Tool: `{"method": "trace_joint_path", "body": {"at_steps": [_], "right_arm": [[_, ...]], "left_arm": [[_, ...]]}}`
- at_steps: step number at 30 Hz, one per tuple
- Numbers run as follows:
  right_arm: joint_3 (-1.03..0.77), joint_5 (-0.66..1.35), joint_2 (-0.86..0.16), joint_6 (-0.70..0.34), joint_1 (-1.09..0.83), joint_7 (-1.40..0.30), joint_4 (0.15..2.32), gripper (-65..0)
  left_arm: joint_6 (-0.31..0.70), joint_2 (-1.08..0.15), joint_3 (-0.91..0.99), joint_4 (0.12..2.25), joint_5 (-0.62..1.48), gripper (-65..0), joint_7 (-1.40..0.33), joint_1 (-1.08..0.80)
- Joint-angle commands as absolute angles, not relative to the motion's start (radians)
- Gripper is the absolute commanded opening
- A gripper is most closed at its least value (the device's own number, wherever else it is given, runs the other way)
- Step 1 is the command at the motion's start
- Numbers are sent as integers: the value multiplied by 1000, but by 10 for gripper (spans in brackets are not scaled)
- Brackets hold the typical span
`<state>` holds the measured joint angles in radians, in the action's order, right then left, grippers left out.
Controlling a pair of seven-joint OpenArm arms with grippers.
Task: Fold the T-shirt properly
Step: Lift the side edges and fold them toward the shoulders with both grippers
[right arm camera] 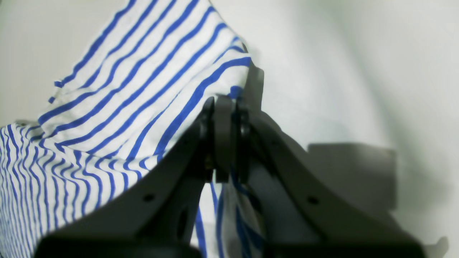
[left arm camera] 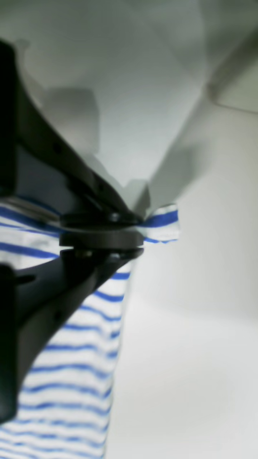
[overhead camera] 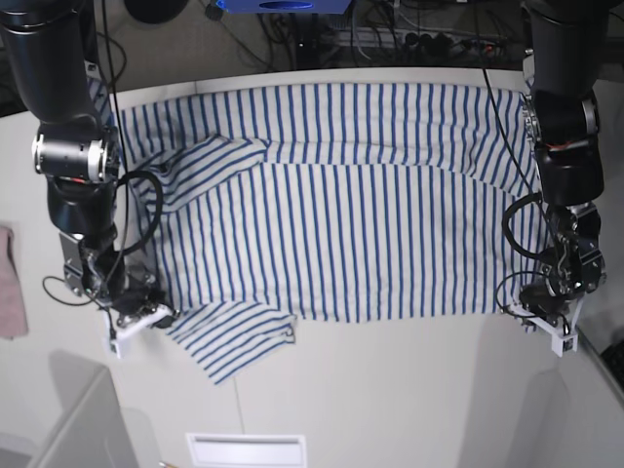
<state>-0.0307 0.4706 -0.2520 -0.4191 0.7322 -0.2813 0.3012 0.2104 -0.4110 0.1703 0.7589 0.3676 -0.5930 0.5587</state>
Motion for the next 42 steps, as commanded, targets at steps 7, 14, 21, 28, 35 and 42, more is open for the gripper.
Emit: {"method": "trace_joint_path", "body": {"at_steps": [7,14,21,28,35,42], "right_arm": [[-39,484,-294,-430,680,-298,452,-650],[-79,489,-294,-430,535,-383,750,-650],[-139,489,-294,-430,484,-444,871,-650],[-160,489,-294,-430,455,-455,905,-650],[-160,489,-294,-430,395,-453,986,-650],[-160,490,-294,-430,341,-453,1067,-650]], "left_arm": [[206,-427,332,1006,369,-650,-682,435],[206,-426,343,1170,400,-650,-688,314],[202,-427,443,1287,536,-650,-736,217],[206,-427,466,1345,541,-650,-742,182],[208,-427,467,1414,542,-650,-816,163],[208,-426,469,1454,542,-650,-812,110]]}}
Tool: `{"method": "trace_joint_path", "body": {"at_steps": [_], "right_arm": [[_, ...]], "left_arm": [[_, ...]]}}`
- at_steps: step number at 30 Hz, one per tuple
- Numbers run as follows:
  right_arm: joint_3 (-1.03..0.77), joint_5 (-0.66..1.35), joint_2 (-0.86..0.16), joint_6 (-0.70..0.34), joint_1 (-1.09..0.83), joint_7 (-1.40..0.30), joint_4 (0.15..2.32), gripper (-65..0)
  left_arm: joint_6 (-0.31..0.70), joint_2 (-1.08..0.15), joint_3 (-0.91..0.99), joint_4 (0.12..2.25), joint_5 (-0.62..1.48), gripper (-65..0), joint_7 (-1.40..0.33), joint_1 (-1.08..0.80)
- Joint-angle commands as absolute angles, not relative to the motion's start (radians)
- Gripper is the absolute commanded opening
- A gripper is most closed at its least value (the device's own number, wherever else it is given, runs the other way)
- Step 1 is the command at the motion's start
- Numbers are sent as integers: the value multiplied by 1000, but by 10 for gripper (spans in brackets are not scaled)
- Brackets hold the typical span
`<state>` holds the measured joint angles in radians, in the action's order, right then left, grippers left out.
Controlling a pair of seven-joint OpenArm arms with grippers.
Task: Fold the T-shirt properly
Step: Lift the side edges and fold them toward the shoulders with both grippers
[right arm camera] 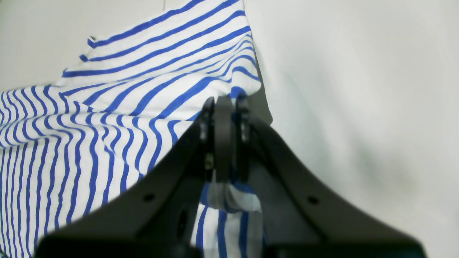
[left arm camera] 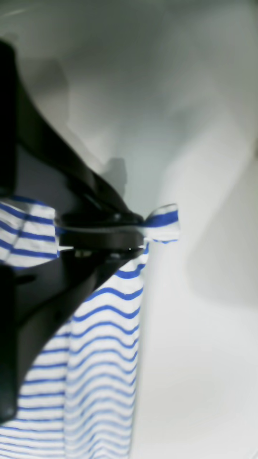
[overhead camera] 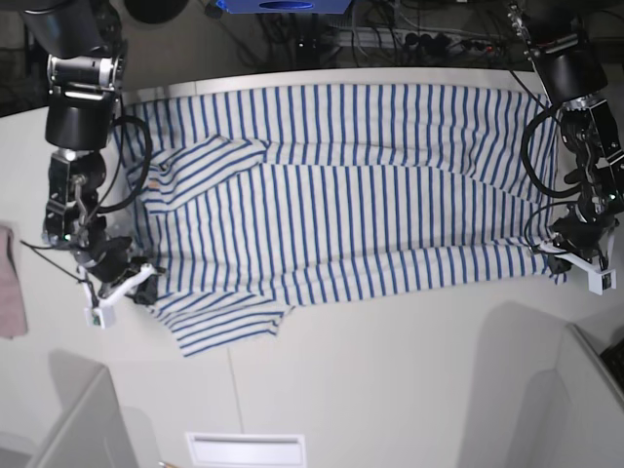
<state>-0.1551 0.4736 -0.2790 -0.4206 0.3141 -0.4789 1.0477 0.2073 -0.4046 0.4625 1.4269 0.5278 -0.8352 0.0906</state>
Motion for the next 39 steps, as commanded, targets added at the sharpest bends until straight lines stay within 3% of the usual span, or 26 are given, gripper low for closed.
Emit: {"method": "trace_joint_path", "body": {"at_steps": [1,22,27,39], "right_arm": [[-160,490,-294,-430,334,-453,1082,-650],[-288,490,-292,-432,186,-472,1265,-650],[-288,490,-291,-432,180,-524,1302,-650],[-289,492,-289,-433,88,-572,1437,-650]], "left_arm": [[208,-426,469,1469,542,-650,-812,107],[209,-412,555,1613,542,-650,-817,-30],[263,-389,618,1656,542,-650,-819,-28],[266,-355,696,1825,542,-650,-917,-150]]}}
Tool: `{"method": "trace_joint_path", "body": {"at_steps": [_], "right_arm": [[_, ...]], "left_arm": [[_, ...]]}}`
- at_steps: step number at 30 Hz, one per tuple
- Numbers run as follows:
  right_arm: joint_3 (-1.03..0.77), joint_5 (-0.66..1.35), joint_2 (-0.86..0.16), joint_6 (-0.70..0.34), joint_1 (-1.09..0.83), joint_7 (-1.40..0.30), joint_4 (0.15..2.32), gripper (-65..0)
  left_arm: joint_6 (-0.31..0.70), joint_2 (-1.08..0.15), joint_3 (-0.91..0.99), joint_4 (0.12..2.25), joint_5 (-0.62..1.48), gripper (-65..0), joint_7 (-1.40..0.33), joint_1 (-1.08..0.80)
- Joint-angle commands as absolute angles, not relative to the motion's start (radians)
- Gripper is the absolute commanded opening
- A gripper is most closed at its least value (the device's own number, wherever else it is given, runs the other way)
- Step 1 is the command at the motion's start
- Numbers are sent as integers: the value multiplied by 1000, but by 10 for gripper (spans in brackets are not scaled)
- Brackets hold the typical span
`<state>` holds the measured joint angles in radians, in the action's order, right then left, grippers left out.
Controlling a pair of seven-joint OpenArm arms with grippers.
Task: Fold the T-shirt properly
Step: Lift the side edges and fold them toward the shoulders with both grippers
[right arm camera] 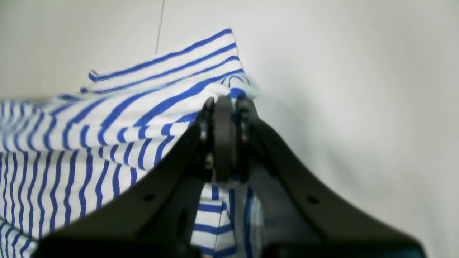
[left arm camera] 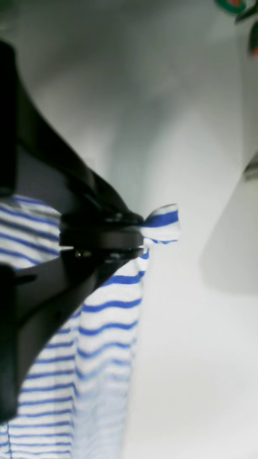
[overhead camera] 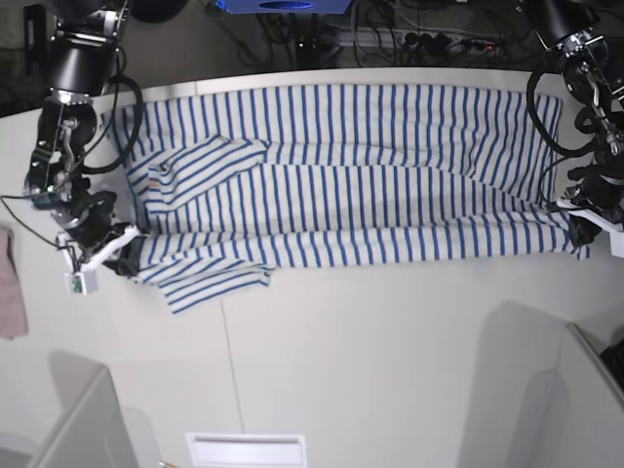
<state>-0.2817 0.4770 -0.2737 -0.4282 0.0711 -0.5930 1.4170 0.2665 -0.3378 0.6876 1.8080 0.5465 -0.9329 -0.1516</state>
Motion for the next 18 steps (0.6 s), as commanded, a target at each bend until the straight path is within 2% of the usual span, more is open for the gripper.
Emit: {"method": "trace_joint_path", "body": {"at_steps": [1,7,9,12,18], "right_arm": [[-291,492,-288,-433,84,-582,1445,-650],[-398,492,-263,-433,48,-673,1501,-650],[-415,492,-259,-463,39,-717,1518,-650],[-415,492,-257,-529,16,-760,1549,-650],[-417,492,-237,-536,-41,-777,1630,-650]], "left_arm": [[266,-355,699,1833,542,-650,-918,-162],[266,-355,705,1860,542,-650,-918,-237],[266,-355,705,1860,542,-650,-918,-255],[266,-355,705,1860,542,-650,-918,-275],[266,-357,705,1886,542,-650,-918,-329]]}}
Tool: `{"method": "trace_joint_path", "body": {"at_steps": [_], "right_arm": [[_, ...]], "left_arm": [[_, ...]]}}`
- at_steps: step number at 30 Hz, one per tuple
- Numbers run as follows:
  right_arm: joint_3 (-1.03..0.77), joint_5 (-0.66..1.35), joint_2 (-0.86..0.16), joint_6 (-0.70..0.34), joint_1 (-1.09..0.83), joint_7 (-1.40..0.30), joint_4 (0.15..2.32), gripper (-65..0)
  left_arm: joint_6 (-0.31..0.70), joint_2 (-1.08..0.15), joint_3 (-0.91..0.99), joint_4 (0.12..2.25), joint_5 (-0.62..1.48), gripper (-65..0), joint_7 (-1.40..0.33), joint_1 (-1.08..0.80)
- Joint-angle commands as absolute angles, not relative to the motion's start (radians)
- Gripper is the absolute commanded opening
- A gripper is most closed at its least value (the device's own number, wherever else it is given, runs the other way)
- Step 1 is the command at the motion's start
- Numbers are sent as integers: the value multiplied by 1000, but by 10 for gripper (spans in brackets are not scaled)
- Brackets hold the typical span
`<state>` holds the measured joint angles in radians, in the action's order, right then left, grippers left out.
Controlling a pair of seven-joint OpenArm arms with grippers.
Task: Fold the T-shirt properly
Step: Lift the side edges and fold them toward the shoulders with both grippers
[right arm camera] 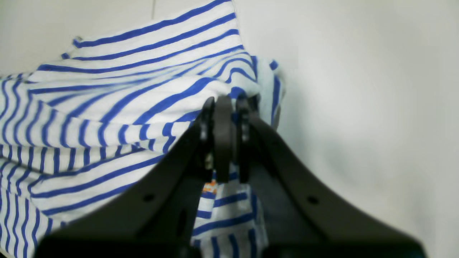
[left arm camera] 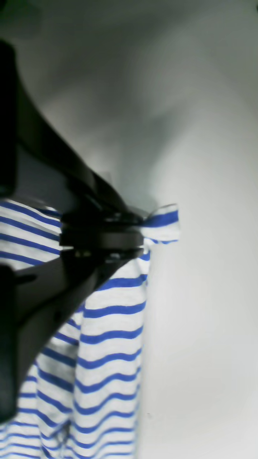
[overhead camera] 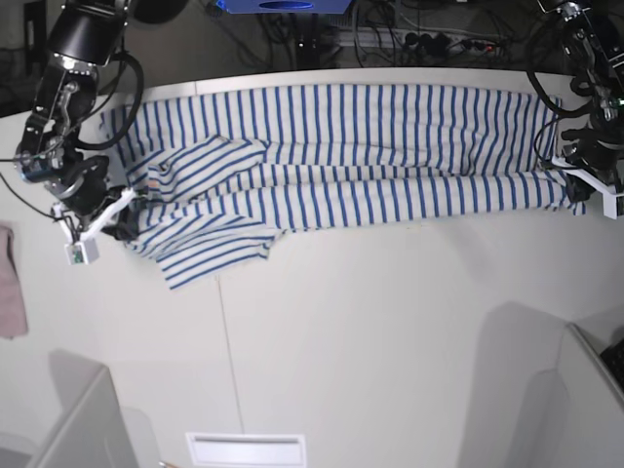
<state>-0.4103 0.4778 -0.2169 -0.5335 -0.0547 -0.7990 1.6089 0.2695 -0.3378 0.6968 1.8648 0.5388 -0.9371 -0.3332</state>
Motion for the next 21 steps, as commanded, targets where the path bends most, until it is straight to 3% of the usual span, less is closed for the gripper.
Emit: {"method": "trace_joint_path", "body": {"at_steps": [1,11,21], "right_arm": [[-417,492,-237,-536,-51,-777,1646,-650],[-526,490,-194,-542,-131,-923,1782,-650],[-526,486,-188,-542,-209,-938,1781,-650]], "left_arm": [[266,-357,705,1896,542,-650,-918,-338],[266,-361,705,1896,535,-650,-914,-426],[266,-357,705,1893,532,-650,-915,-446]]}}
